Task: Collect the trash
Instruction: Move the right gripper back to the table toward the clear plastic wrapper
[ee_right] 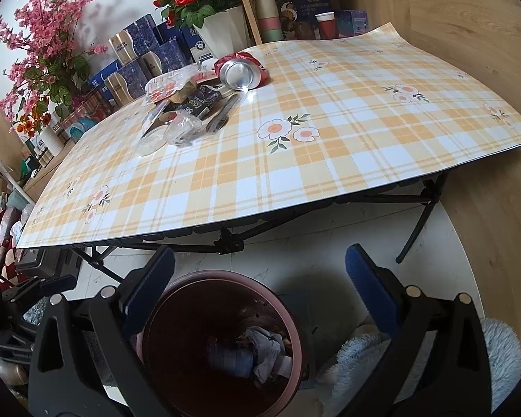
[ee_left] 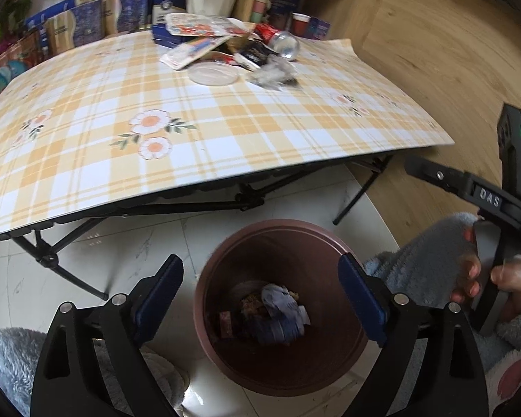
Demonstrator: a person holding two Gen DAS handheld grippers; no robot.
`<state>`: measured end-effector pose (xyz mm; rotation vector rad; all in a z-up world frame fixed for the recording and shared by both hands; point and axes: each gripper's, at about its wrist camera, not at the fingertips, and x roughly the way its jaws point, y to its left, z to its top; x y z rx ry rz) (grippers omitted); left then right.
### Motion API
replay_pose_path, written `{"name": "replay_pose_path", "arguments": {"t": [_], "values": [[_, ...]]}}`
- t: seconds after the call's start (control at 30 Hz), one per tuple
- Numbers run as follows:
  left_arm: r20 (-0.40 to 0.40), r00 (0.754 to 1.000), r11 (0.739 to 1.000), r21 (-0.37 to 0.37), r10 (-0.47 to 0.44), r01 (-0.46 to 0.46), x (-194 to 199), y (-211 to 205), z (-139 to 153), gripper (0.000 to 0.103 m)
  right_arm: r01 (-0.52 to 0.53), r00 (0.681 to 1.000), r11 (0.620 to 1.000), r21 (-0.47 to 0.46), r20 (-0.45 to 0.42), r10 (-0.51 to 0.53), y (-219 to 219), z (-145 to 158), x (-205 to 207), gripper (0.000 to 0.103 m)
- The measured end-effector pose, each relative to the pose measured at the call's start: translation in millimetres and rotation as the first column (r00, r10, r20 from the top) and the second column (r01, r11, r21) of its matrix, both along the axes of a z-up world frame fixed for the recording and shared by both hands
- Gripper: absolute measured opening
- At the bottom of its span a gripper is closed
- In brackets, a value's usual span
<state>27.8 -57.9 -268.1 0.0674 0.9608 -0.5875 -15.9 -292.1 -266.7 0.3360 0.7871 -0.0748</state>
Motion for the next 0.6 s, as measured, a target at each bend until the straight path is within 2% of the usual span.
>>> {"name": "replay_pose_path", "arguments": {"t": [0.27, 0.6], "values": [[0.046, 0.994, 0.994, -0.022, 0.104, -0.103, 5.2, 17.2, 9.9, 0.092, 0.000, 1.000, 1.000, 0.000, -0.004, 0.000, 0.5, -0.7, 0.3, 0.097], [0.149, 0.949, 0.960, -0.053, 0.278, -0.273, 8.5, 46.0, 28.9, 0.094, 0.005, 1.000, 1.000, 0.005, -0.005, -0.005, -2.5, -2.8, 1.9, 0.097]]}}
